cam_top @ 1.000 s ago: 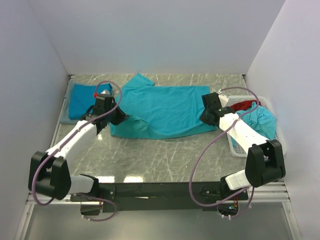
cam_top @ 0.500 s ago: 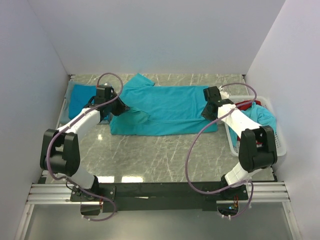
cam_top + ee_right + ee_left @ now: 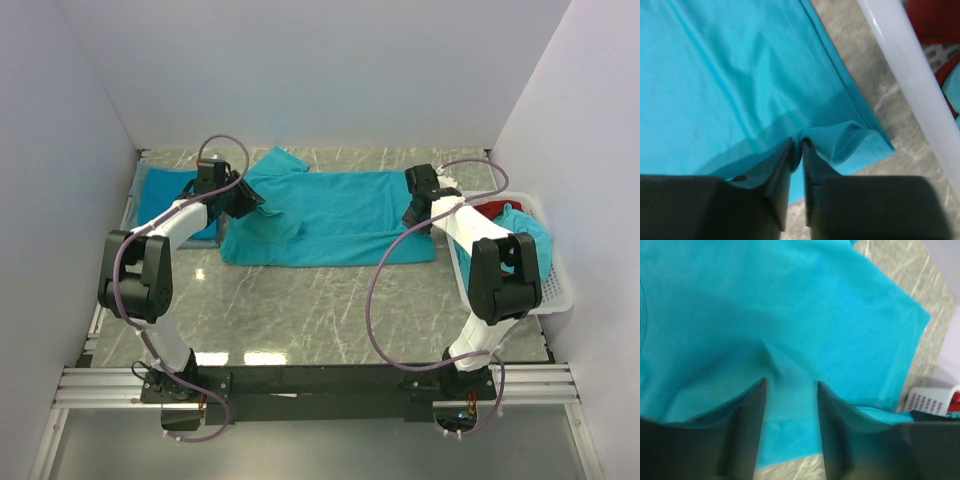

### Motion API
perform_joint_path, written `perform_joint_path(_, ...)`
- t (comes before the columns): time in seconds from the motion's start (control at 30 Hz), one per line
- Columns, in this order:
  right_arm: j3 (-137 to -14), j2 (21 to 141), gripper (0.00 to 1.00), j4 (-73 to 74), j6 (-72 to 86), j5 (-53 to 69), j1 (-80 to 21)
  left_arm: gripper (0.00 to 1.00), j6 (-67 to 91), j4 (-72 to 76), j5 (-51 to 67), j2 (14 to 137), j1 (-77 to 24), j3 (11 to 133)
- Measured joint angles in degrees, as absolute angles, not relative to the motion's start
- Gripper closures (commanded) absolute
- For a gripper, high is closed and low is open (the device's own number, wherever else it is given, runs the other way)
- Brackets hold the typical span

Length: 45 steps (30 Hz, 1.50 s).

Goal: Fold and stack the t-shirts
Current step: Fold the tshirt

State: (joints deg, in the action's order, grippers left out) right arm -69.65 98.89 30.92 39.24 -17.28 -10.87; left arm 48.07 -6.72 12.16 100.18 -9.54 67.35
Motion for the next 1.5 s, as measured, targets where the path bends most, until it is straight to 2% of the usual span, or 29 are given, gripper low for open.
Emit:
perform_joint_path(0.03, -70.5, 99.6, 0.56, 30.9, 39.5, -17.7, -10.8, 0.44, 47.7, -6.8, 12.0, 100.9, -9.5, 68.0)
perform_joint_path(0.07, -71.4, 100.1, 0.44, 30.9, 39.6, -18.1, -10.7, 0.40, 47.4, -7.3, 11.8, 101.8, -9.4, 69.1)
perform_joint_path(0.1, -72.3, 100.6, 0.40, 30.9, 39.4, -18.4, -10.6, 0.21, 47.1, -8.2, 11.5, 102.4, -9.3, 70.4)
perform_joint_path(0.13, -72.9, 100.8, 0.37, 30.8, 39.2, -18.5, -10.6, 0.19, 46.4, -8.6, 11.2, 102.9, -9.3, 71.5)
perform_joint_path(0.17, -73.3, 100.9, 0.35, 30.5, 39.0, -18.5, -10.5, 0.01, 46.1, -8.8, 11.1, 103.0, -9.3, 72.6)
perform_joint_path(0.27, -73.6, 100.0, 0.28, 29.4, 38.0, -18.4, -10.5, 0.00, 45.7, -8.2, 11.0, 102.0, -9.3, 73.9)
perform_joint_path(0.6, -68.3, 93.4, 0.27, 24.6, 32.4, -14.5, -14.5, 0.01, 46.9, -3.4, 15.7, 95.0, -9.5, 66.7)
perform_joint_path(1.07, -68.3, 106.4, 0.25, 24.3, 31.6, -6.5, -16.9, 0.01, 49.5, -1.9, 21.1, 103.7, -10.6, 58.4)
perform_joint_path(1.23, -64.4, 103.7, 0.25, 22.3, 31.5, -4.0, -17.0, 0.01, 49.8, 0.5, 21.4, 102.1, -10.8, 55.2)
perform_joint_path(1.5, -49.0, 91.2, 0.25, 18.2, 32.6, -0.6, -17.3, 0.01, 50.9, 1.5, 20.4, 89.0, -12.3, 40.5)
